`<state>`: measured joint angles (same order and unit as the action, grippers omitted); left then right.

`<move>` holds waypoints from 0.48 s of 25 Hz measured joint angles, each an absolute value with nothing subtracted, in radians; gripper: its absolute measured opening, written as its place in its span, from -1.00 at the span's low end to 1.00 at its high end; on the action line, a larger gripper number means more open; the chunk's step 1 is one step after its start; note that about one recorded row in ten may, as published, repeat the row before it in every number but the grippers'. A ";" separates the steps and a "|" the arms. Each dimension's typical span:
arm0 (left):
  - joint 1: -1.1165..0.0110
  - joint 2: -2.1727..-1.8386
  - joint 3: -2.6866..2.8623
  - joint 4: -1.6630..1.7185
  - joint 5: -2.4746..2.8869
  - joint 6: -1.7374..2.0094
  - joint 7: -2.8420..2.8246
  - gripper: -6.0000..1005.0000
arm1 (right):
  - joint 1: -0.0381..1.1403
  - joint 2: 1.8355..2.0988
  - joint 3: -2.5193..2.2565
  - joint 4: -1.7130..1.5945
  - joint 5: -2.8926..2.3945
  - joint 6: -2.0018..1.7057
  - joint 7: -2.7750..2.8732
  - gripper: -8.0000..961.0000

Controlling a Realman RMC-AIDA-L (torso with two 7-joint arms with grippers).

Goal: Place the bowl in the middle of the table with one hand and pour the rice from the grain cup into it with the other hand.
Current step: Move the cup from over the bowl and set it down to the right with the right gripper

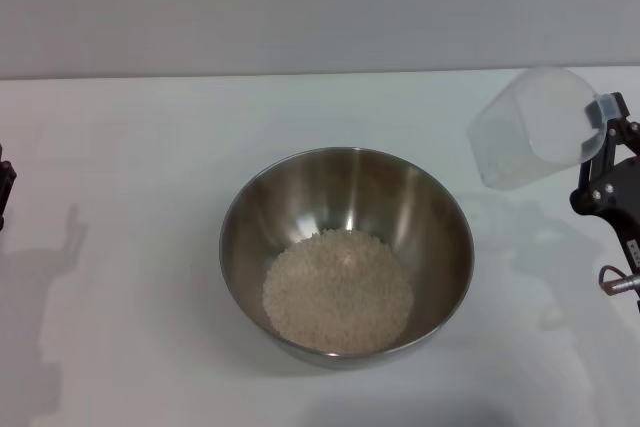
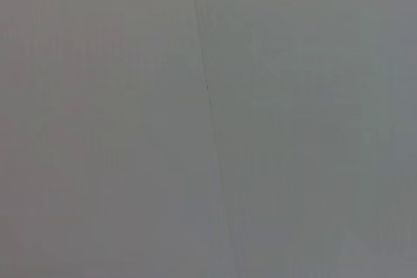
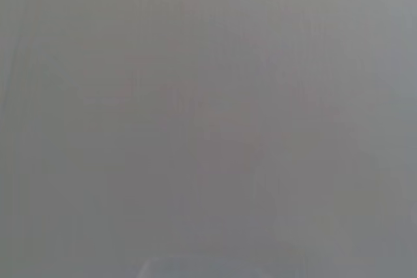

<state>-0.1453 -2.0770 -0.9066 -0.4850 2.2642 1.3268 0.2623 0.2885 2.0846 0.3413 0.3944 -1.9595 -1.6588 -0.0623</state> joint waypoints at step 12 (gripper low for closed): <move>-0.147 -2.078 -0.905 -0.483 2.264 1.327 0.262 0.65 | 0.292 2.086 0.367 0.357 -1.940 -1.617 -0.071 -0.96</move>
<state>-0.1472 -2.0778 -0.9048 -0.4831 2.2641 1.3269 0.2623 0.2924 2.0860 0.3673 0.3567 -1.9398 -1.6167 -0.0712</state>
